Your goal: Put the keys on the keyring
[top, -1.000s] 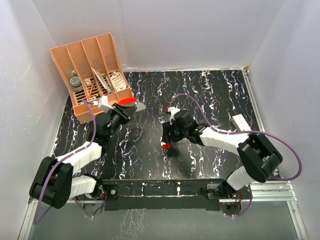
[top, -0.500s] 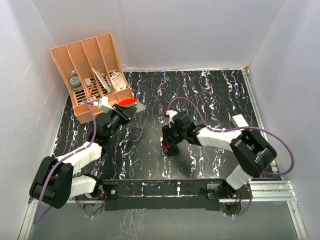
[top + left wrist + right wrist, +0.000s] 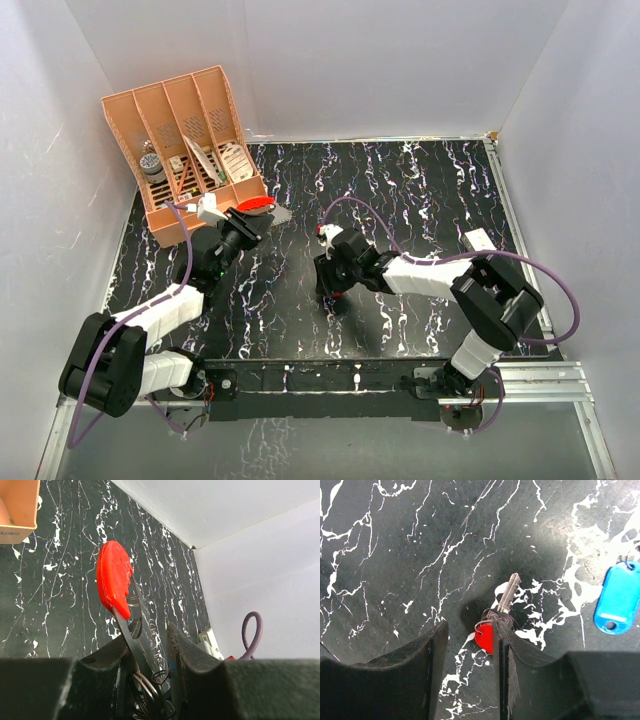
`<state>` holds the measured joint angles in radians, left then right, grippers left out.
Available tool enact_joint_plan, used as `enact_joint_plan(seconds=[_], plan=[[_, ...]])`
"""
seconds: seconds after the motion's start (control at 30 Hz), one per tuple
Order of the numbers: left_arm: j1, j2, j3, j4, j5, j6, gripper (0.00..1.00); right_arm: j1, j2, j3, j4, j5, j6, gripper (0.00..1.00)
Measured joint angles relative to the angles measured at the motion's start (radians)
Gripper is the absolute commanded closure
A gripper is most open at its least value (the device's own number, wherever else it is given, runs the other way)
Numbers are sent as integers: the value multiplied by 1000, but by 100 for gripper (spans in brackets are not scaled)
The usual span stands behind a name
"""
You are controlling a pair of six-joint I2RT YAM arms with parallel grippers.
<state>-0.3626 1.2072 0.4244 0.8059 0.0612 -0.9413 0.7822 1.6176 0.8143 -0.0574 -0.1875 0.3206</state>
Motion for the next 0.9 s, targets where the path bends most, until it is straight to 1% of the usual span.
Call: enact_joint_plan(seconds=[0.1,0.2,0.43,0.6,0.73,0.9], plan=[[0,0,0,0,0,-1,100,18,11,15,-6,29,12,69],[0,0,0,0,0,-1,100,28,18,22,-19,57,28,73],[0,0,-10,-2,-1,-1,100,37,24,28,-49,130,57,77],[0,0,-17,-8,-2,-1,100,43,26,30,-51,151,70,77],[0,0,-17,-7,-2,-1,100,51,34,39,-55,167,74,82],[0,0,-17,-7,-2,-1,100,60,50,60,-63,195,76,91]])
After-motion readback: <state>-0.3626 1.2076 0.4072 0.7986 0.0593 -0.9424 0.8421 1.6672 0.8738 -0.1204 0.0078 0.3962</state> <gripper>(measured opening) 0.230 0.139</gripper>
